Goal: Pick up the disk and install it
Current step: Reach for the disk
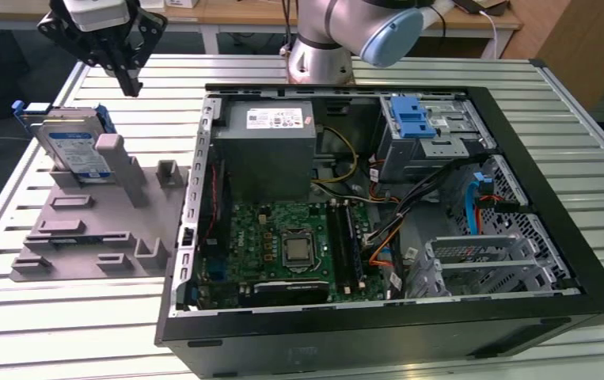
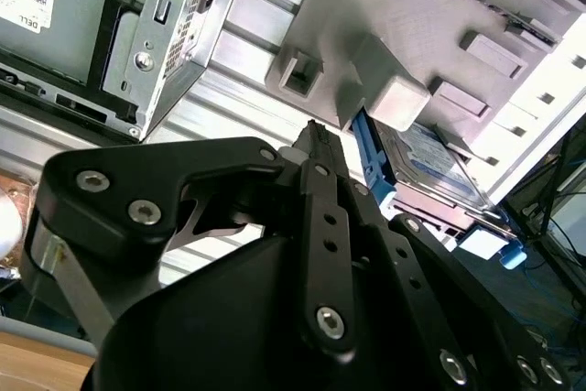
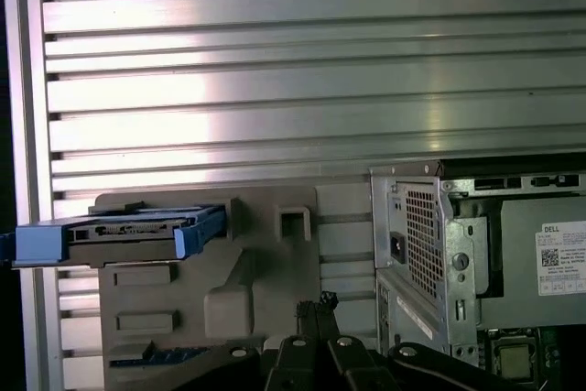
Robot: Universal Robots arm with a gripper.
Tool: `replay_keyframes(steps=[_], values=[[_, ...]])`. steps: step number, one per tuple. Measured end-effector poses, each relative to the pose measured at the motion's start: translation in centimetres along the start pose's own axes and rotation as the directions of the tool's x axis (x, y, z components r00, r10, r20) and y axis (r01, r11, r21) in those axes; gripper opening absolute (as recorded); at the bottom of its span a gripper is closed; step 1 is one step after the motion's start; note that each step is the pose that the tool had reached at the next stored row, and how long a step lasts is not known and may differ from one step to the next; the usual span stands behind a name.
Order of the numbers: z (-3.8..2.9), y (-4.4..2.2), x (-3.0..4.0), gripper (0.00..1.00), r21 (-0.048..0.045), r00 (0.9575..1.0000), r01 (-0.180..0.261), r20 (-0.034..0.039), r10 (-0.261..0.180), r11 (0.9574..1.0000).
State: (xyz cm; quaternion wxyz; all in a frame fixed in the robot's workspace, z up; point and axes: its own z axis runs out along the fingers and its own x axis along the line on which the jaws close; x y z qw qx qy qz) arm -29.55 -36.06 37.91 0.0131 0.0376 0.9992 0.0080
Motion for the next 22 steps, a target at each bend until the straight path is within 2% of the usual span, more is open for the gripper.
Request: replay_keyframes(steps=[8,22], values=[[-0.01,-0.01,0.16,0.11,0.0001,1.0000,0.000,0.0000,0.000,1.0000],[-0.02,-0.08,1.05,0.11,0.0000,1.0000,0.000,0.0000,0.000,1.0000]])
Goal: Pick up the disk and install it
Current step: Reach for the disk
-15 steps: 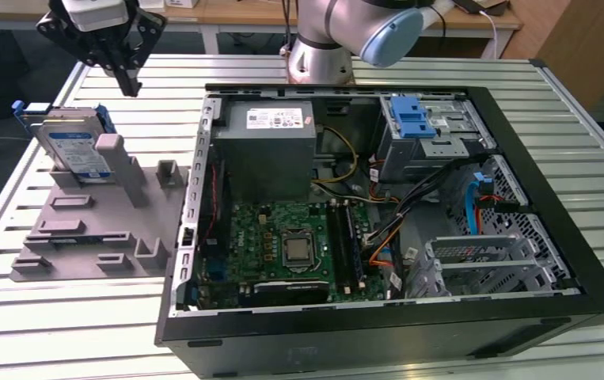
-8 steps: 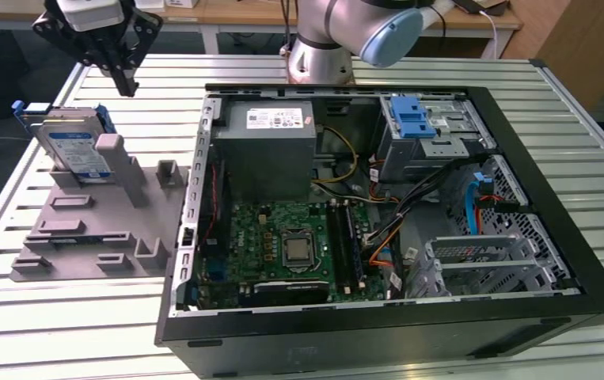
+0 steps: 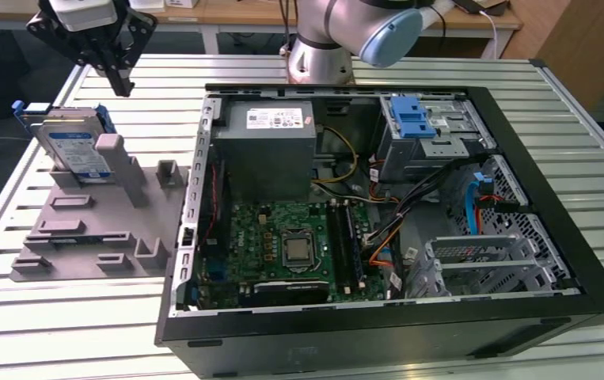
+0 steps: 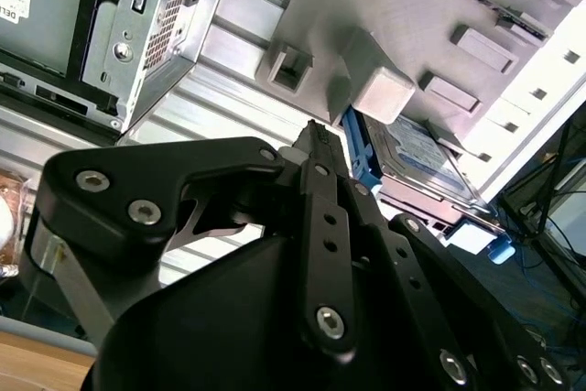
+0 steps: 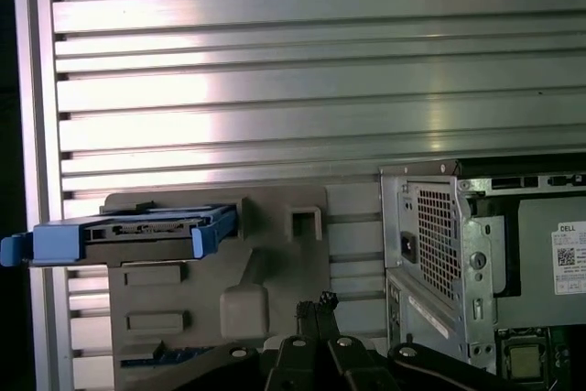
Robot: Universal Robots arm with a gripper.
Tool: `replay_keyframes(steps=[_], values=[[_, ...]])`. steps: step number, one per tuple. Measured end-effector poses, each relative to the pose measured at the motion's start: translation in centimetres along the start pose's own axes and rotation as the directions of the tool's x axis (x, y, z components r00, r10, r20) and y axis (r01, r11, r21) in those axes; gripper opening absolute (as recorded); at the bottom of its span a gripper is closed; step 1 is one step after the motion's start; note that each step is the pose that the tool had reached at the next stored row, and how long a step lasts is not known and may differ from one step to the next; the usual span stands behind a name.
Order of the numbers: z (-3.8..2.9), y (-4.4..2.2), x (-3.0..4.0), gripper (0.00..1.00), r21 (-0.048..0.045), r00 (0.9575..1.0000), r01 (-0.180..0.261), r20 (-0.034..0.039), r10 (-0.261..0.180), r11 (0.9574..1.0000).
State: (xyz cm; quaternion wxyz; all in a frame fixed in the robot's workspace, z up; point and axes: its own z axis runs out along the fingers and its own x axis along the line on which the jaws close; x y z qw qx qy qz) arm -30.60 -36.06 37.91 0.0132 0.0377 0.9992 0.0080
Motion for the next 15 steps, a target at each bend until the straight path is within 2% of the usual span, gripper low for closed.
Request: replay_keyframes(steps=[15], values=[[-0.01,-0.08,1.02,0.11,0.0000,1.0000,0.000,0.0000,0.000,1.0000]])
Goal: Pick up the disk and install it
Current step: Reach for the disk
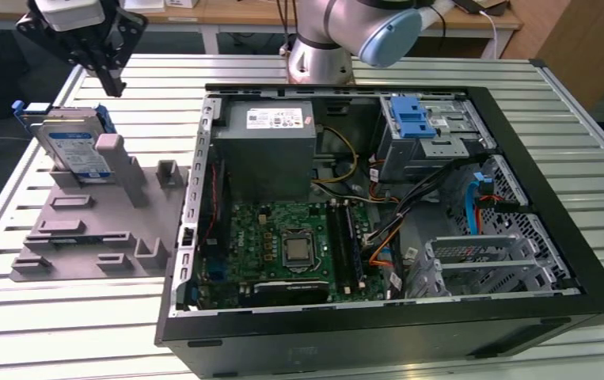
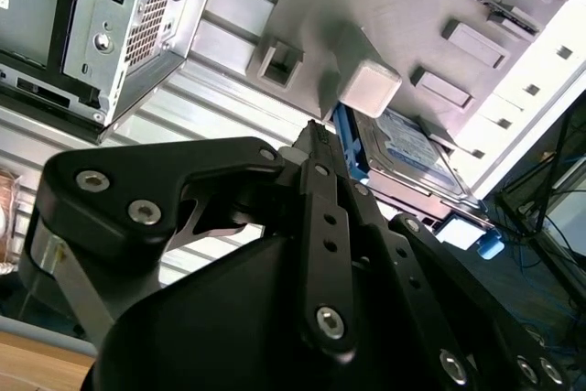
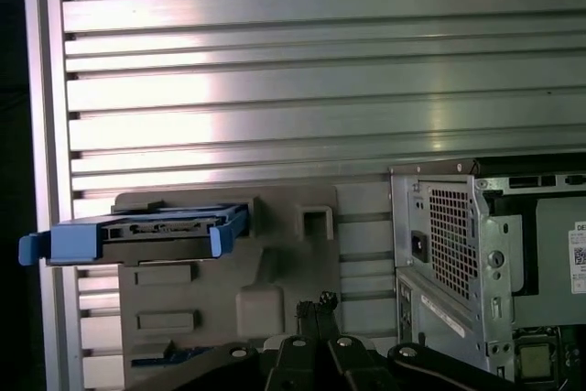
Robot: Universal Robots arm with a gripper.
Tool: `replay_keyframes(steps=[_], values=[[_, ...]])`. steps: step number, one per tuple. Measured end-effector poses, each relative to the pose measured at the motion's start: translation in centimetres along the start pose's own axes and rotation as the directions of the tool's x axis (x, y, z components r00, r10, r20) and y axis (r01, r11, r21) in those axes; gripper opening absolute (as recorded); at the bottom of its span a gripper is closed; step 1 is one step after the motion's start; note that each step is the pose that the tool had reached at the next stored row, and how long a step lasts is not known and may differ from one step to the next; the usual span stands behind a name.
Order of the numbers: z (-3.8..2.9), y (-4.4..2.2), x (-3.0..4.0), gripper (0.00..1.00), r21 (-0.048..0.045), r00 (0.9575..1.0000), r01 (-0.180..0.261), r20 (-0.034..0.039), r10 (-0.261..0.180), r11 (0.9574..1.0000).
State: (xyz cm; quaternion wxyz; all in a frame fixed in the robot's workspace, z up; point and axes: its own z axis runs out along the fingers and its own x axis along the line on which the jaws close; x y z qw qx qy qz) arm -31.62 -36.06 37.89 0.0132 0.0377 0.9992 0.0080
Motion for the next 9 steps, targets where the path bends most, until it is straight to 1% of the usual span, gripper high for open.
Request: replay_keyframes(steps=[9], values=[[-0.01,-0.05,0.63,0.11,0.0000,1.0000,0.000,-0.0001,0.000,1.0000]])
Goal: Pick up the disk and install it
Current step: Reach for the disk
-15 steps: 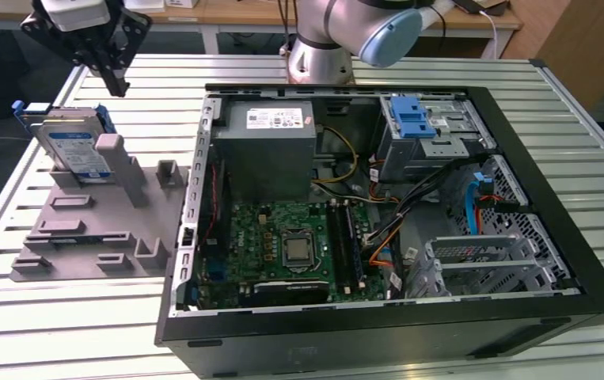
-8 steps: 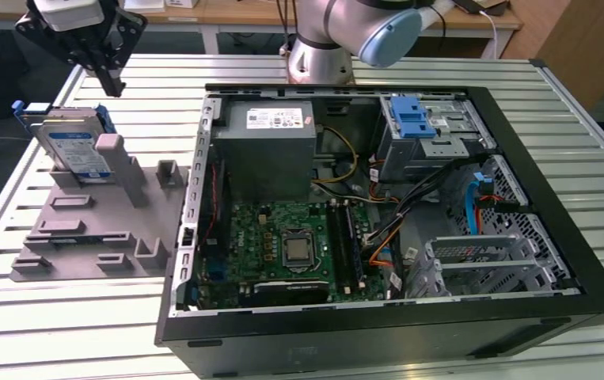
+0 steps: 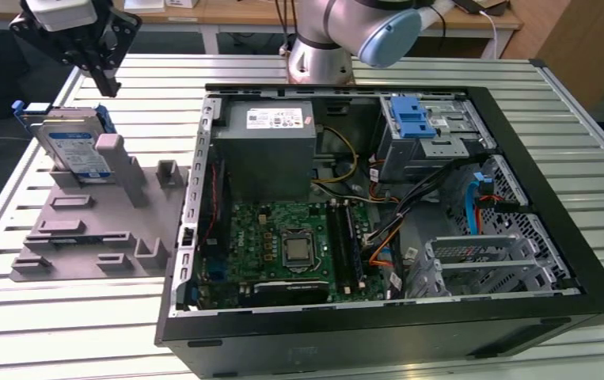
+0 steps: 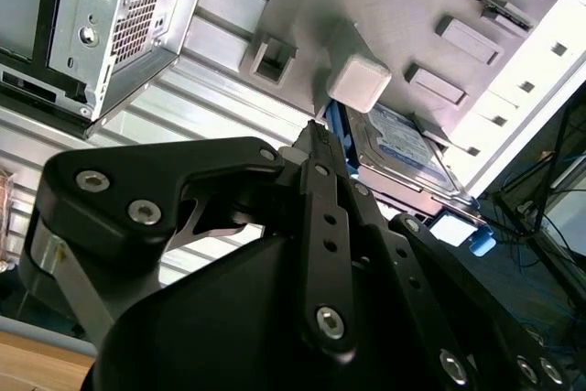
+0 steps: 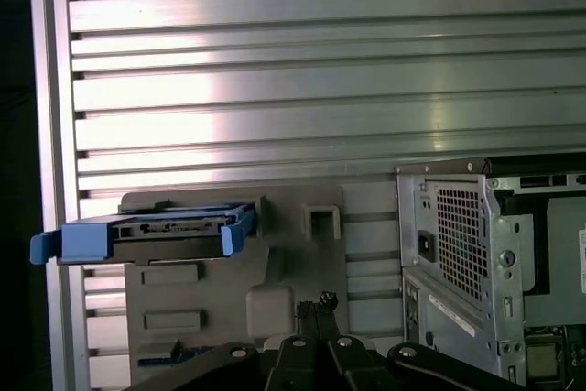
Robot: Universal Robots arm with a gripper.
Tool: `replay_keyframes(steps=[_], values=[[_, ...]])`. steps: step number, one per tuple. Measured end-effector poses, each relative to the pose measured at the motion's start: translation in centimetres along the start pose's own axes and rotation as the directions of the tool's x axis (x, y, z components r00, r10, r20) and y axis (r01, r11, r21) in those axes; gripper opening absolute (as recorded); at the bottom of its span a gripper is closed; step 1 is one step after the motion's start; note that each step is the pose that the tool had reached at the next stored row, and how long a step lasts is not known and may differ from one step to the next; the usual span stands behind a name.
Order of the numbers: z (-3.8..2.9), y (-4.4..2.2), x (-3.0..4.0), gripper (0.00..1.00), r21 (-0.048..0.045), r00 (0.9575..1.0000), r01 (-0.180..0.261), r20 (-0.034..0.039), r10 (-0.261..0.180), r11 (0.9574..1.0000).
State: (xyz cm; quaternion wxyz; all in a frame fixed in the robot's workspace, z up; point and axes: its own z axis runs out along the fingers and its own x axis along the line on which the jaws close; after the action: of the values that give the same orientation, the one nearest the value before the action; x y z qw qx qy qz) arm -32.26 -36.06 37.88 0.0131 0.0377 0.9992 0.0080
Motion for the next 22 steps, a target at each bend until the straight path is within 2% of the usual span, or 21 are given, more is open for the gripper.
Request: replay_keyframes(steps=[13,22], values=[[0.00,-0.08,1.10,0.11,0.0000,1.0000,0.000,0.0000,0.000,1.0000],[0.02,0.35,2.03,0.11,0.0001,1.0000,0.000,0.0000,0.000,1.0000]])
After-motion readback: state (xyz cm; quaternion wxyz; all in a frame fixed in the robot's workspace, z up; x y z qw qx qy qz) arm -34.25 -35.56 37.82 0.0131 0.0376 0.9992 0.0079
